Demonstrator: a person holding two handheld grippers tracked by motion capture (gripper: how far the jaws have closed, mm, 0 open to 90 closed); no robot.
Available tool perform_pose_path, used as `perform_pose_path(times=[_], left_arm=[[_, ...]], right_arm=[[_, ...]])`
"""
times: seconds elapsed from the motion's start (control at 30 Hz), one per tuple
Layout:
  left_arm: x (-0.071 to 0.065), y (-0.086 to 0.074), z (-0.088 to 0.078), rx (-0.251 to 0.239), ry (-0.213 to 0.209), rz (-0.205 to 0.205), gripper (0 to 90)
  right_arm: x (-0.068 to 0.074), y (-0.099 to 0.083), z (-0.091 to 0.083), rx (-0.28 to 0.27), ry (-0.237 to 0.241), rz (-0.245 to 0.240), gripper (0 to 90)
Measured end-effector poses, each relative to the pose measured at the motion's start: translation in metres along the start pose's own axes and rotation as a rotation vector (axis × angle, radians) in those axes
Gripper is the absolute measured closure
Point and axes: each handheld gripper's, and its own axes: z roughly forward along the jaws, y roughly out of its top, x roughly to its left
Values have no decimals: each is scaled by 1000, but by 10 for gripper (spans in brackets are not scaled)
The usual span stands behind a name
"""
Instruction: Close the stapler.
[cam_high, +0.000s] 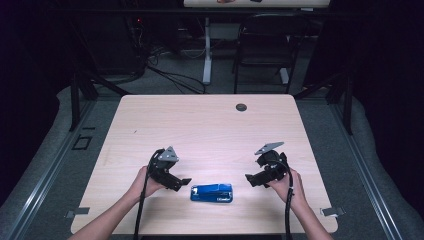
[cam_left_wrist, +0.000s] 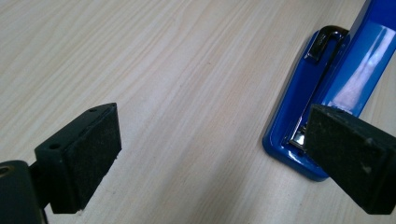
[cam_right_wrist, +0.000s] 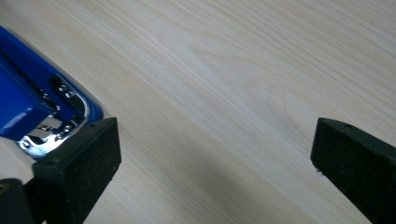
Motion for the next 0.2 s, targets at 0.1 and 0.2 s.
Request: perform_pose_path(times=[0.1, 0.2], left_arm=[[-1, 0, 1, 9, 4, 10, 44], [-1, -1, 4, 19, 8, 14, 39]], right_arm=[[-1, -1, 1, 16, -7, -3, 0], [-4, -3, 8, 45, -22, 4, 0]])
